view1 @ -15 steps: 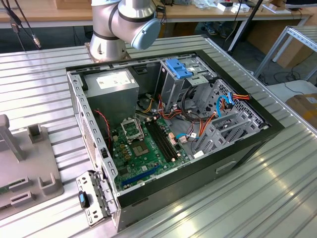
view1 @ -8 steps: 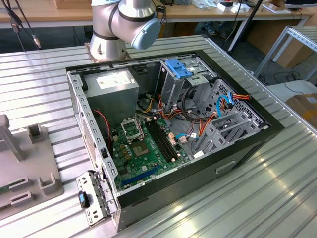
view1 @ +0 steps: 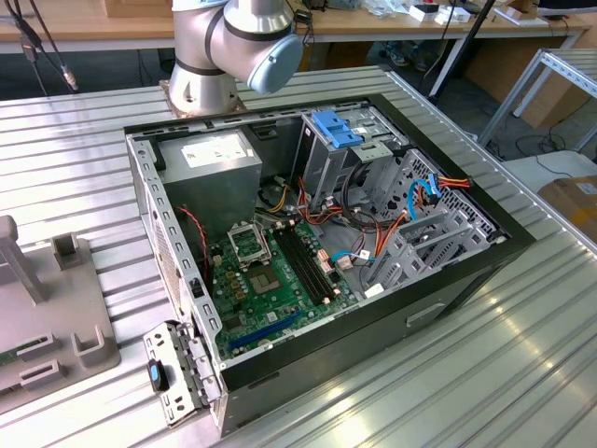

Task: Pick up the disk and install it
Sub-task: 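Pick up the disk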

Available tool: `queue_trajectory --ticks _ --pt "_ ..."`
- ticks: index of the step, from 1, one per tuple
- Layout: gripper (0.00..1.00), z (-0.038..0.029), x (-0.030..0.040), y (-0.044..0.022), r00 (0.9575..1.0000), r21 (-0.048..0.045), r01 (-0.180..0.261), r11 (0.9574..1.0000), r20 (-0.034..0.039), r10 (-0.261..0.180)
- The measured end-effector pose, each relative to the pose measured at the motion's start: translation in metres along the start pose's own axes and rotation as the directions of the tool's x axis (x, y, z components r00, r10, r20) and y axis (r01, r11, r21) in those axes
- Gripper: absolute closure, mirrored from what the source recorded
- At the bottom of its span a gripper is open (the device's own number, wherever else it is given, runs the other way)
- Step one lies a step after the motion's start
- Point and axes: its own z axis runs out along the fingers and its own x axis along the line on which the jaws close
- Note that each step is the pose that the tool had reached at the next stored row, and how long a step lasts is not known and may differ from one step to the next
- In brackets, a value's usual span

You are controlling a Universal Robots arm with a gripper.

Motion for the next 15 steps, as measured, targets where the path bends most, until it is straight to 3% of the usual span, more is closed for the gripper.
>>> queue_trajectory --ticks 6,15 --pt "0.64 0.0002 0.0006 -0.0168 1.0000 0.0000 0.000 1.0000 0.0000 0.000" --pt "0.64 0.0005 0.0013 -0.0347 1.0000 0.0000 0.000 1.0000 0.0000 0.000"
